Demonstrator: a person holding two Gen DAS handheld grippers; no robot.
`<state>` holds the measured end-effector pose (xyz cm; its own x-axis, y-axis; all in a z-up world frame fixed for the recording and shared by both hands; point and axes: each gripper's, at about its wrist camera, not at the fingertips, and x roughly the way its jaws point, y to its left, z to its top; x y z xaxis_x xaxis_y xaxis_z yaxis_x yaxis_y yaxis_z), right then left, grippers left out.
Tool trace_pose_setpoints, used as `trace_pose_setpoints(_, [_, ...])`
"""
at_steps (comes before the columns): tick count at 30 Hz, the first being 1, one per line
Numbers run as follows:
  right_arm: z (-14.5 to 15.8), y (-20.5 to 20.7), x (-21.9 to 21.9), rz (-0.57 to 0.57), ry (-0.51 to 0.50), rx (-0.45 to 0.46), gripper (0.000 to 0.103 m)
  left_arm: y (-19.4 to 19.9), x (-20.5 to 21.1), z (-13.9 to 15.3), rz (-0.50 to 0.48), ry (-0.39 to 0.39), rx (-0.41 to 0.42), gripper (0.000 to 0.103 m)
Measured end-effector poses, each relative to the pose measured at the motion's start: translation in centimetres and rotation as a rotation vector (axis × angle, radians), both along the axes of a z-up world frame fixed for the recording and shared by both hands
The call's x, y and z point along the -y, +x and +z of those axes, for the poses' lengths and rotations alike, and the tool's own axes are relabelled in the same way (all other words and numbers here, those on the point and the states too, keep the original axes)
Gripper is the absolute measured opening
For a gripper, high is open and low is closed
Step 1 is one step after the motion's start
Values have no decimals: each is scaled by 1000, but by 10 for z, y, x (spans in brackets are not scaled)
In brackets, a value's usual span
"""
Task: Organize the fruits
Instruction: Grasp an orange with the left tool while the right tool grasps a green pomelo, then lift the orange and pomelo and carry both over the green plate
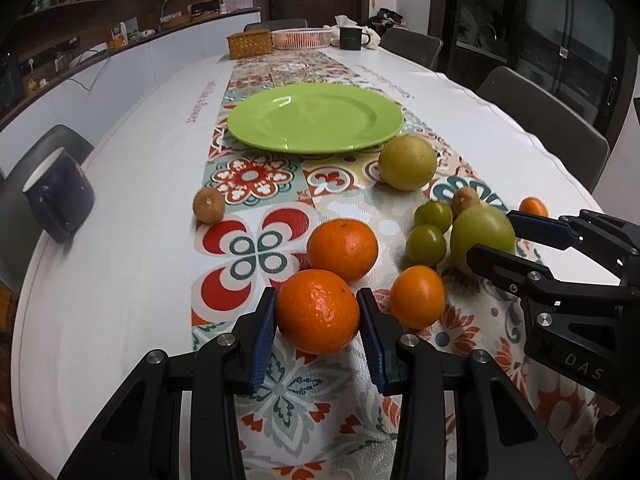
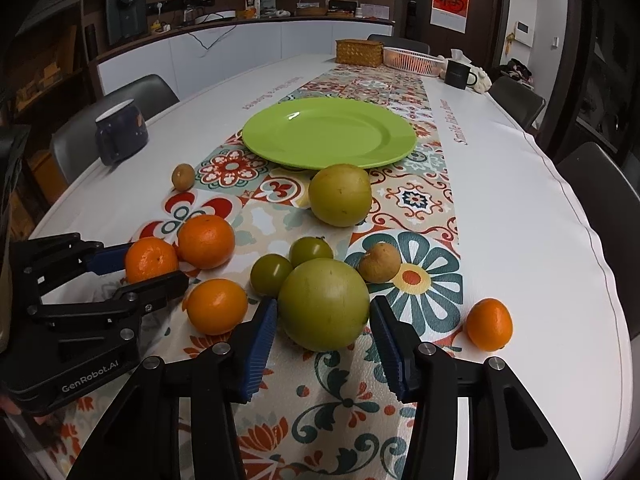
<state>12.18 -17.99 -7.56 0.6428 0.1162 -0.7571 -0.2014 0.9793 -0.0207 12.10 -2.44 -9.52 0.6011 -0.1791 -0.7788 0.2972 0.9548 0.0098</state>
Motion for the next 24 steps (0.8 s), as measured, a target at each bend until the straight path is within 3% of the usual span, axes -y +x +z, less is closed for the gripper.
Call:
trace_pose_setpoints(3, [8,-3,2,0,13,18,44,-1,0,13,1,-8,23,39])
trace_pose_setpoints(4, [12,-3,3,-2,21,23,30,1,0,18,-2,-14,34,39])
trace_pose_setpoints(5, [16,-3,4,-2,29,31,26,3,0,22,-3,-15,39,39])
trace_pose_setpoints(10, [27,7,9,-1,55,21,25,7,2,31,-4,-3,61,39])
trace_pose_setpoints(12, [25,7,16,-26,79,10,33,3,3,30,-9,-3,53,39])
trace_pose_setpoints(13, [24,6,18,-29,85,7,45,-1,5,28,-11,-9,46,39])
trace_pose_setpoints(15, [22,2,20,-34,91,8,59,-4,6,26,-15,-12,35,39])
trace_pose_setpoints(24, [7,0,25,-39,90,-28,59,-10,5,16,-5,-18,2,40])
